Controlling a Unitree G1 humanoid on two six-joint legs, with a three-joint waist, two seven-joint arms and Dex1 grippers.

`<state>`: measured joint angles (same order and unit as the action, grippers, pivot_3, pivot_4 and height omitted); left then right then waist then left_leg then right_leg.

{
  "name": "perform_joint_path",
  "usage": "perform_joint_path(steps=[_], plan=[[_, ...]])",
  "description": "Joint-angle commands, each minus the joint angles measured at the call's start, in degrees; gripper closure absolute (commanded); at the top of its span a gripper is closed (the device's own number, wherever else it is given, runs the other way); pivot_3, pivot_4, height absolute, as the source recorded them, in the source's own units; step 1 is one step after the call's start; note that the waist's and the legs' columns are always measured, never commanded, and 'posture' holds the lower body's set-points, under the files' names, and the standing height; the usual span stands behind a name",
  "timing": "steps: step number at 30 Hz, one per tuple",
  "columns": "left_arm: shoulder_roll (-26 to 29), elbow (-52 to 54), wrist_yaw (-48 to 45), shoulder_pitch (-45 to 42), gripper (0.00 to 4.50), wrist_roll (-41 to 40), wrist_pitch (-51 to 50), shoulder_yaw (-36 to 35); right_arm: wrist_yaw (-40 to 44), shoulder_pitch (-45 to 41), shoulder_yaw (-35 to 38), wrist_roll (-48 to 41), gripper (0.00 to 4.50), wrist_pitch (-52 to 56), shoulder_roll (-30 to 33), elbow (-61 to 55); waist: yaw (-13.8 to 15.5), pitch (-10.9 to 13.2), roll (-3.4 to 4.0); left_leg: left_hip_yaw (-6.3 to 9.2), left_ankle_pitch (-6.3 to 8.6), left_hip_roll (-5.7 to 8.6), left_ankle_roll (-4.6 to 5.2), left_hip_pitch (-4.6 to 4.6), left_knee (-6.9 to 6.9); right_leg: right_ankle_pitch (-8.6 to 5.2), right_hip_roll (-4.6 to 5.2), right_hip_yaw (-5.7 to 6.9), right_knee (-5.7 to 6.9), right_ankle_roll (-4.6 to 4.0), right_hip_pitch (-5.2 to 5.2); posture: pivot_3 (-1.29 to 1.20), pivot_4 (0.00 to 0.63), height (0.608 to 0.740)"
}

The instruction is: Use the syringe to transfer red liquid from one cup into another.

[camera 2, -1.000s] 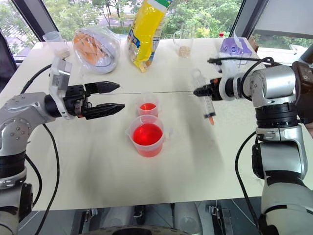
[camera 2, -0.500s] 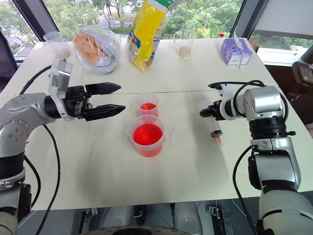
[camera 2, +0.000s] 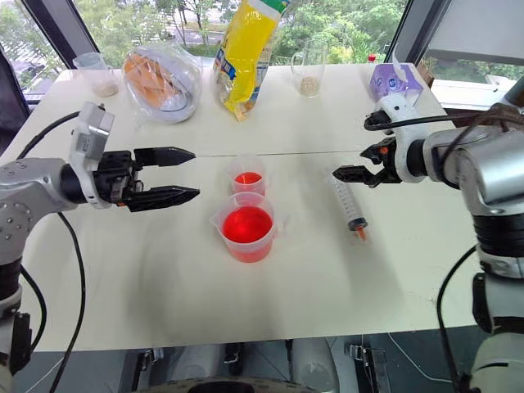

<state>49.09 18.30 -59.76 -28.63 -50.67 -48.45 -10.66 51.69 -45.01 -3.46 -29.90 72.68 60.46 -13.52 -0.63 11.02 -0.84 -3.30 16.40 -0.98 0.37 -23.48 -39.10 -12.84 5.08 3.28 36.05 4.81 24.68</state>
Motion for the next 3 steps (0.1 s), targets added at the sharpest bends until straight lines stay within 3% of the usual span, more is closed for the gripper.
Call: perform_joint_path(steps=[1, 3], plan=[[1.41, 1.19, -0.95, 0.34, 0.00, -0.68, 0.85, -2.05, 5.04, 3.57, 3.86, -2.96, 0.08, -4.08, 4.86, -8.58, 0.06, 0.00, -0.01, 0.01, 0.00, -0.01, 0.00, 0.00, 0.00, 0.00, 0.01, 0.00, -0.01, 0.00, -0.01, 0.00, 0.150, 0.740], [1.61, 0.93, -1.13, 0.38, 0.00, -0.69, 0.89, -2.05, 5.05, 5.10, 5.36, -4.00, 0.08, -4.09, 5.45, -10.24, 0.03, -0.01, -0.02, -0.01, 0.00, 0.00, 0.00, 0.00, -0.01, -0.01, 0.02, 0.00, -0.04, 0.01, -0.02, 0.00, 0.150, 0.740]])
